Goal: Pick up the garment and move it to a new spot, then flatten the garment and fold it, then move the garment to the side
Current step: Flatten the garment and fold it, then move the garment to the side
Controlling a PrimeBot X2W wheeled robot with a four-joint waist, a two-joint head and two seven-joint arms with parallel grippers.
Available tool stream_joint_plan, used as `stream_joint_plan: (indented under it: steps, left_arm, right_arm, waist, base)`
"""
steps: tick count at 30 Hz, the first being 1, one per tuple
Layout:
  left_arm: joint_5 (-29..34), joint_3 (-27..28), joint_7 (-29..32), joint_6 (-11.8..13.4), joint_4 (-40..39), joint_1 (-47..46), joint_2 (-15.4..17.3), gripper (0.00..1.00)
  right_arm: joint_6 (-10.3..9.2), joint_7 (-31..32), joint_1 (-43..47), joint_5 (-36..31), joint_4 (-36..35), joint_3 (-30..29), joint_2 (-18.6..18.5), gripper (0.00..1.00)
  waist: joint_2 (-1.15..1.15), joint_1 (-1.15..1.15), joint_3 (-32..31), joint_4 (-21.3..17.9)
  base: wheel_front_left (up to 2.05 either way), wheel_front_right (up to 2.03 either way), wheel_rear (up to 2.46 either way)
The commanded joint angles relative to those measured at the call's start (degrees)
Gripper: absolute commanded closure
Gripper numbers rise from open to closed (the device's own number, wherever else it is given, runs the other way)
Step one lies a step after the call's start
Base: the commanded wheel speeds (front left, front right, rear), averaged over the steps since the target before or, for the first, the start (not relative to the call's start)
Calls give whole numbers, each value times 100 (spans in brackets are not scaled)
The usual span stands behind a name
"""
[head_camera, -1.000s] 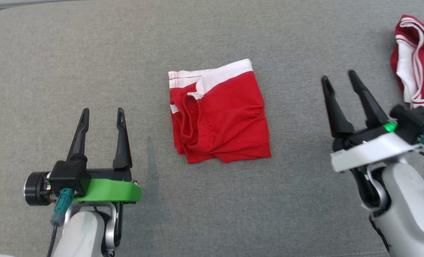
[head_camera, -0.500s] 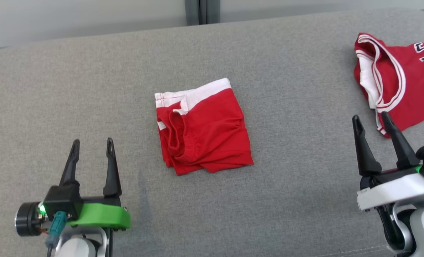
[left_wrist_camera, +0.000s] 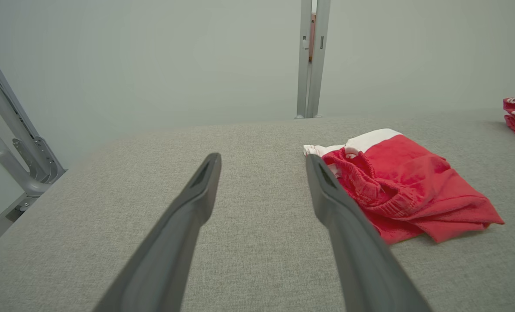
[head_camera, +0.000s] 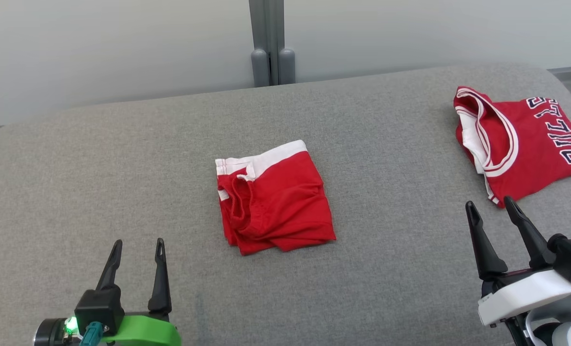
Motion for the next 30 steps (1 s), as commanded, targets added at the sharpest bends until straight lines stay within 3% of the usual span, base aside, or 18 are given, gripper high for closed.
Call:
stream_joint_plan:
  steps: [1,21,30]
  left_arm:
    - [-36,-4,29,32,7,108,50,0]
    - [-120,-30,82,131,-70,110,92,0]
    - [-50,-36,-23,153,-157,-260,66,0]
  right_arm:
    - [1,41,99,-43,-58,-22,24,0]
    - [1,196,191,-57,-170,-126,95,0]
    - [1,297,-18,-88,-165,-239,18,0]
  waist:
    - [0,0,-169,18]
    - [0,0,-201,32]
    - [0,0,209,196]
  base:
    - [0,0,0]
    - [0,0,0]
    - [0,0,0]
